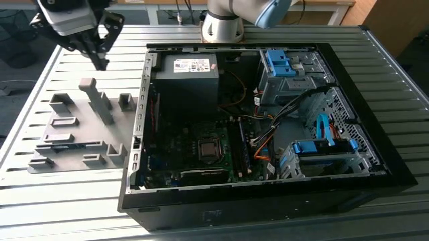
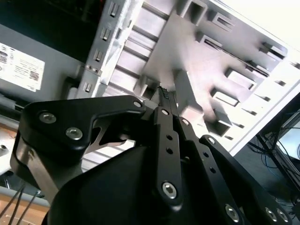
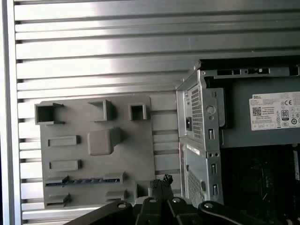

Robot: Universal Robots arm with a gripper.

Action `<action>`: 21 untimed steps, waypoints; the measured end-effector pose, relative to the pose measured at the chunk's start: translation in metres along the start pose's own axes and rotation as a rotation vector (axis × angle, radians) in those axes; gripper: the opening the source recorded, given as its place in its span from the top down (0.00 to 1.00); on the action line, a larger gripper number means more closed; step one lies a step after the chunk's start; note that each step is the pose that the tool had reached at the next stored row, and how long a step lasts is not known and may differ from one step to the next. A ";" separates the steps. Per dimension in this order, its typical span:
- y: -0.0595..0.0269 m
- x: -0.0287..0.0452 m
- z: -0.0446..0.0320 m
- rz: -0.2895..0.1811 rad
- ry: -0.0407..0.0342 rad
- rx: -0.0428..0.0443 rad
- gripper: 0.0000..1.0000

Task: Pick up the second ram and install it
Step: 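Reach for the second ram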

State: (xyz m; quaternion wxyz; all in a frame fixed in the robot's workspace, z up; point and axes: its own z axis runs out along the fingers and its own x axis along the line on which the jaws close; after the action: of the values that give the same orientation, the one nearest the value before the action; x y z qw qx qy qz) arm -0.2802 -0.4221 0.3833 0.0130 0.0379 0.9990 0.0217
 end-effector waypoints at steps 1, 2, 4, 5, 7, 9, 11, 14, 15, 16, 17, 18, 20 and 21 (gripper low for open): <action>-0.0005 0.0045 0.0001 0.000 0.0000 0.0000 0.89; -0.0010 0.0092 0.0001 0.000 0.0002 0.0002 0.89; -0.0020 0.0182 0.0004 0.000 0.0000 0.0000 0.89; -0.0025 0.0227 0.0005 0.000 0.0000 0.0000 0.89; -0.0034 0.0316 0.0005 0.000 0.0001 0.0002 0.89; -0.0042 0.0410 0.0008 0.000 0.0000 0.0001 0.89; -0.0049 0.0500 0.0008 0.000 0.0002 0.0001 0.89; -0.0060 0.0630 0.0009 0.000 0.0003 0.0001 0.89; -0.0063 0.0670 0.0009 0.000 0.0004 0.0001 0.89; -0.0066 0.0708 0.0008 0.000 0.0007 0.0002 0.89; -0.0068 0.0734 0.0009 0.000 0.0007 0.0002 0.89; -0.0069 0.0743 0.0010 0.000 0.0007 0.0001 0.89; -0.0069 0.0743 0.0009 0.000 0.0008 0.0001 0.89; -0.0069 0.0744 0.0010 0.000 0.0007 0.0008 0.89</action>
State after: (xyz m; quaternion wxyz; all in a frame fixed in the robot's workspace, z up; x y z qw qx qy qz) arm -0.3548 -0.4233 0.3802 0.0127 0.0378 0.9990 0.0213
